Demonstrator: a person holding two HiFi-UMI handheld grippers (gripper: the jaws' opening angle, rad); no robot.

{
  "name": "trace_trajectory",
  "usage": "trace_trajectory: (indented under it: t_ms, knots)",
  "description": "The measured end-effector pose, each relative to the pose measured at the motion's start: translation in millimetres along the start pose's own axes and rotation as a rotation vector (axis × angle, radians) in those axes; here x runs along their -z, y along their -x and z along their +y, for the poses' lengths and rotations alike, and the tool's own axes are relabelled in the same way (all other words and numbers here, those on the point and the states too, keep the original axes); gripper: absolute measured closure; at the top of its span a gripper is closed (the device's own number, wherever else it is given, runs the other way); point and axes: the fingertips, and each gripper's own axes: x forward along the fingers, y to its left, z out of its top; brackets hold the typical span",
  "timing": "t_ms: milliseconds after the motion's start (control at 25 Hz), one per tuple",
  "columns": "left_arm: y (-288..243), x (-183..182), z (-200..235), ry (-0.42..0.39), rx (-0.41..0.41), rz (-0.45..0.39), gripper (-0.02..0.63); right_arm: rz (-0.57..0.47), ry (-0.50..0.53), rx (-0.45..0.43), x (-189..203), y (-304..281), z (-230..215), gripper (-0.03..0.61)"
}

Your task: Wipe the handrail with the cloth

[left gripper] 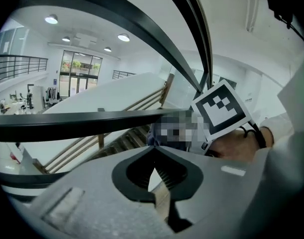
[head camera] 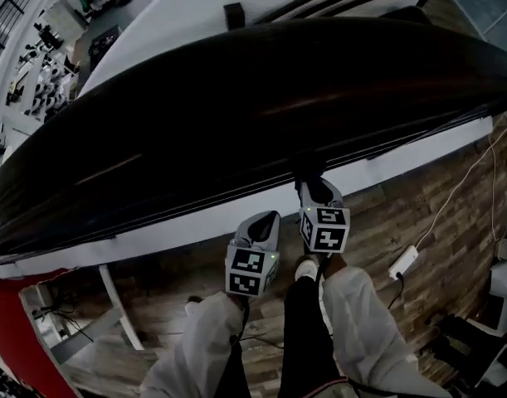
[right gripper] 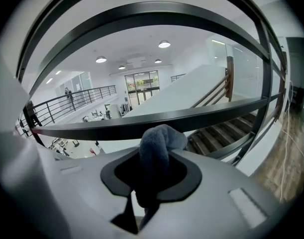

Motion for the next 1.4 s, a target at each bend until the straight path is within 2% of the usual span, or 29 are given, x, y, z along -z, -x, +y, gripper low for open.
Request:
trace_trajectory:
  t_ms: [240, 520, 800, 1080, 1400]
  knots:
    - [115, 25, 104, 0.065, -0.141, -0.039, 0.609, 0.059, 0.061, -0.143, 23, -2, 172, 0.505]
    - [251, 81, 231, 0.188, -0.327, -0.088, 0.609, 0.096, 0.163, -0.324, 54, -8, 377, 0.505]
    - [356, 139, 332, 0.292, -0.478, -0.140, 0.611, 0.128, 0.265, -0.477, 93, -13, 545, 0.505]
    - [427, 194, 399, 0.385, -0.591, -0.184, 0.611, 0.173, 0.343, -0.589, 139, -18, 660, 0.505]
    - [454, 252, 464, 0.442, -0.673, -0.210, 0.611, 0.224, 0.391, -0.683, 193, -46, 739, 0.505]
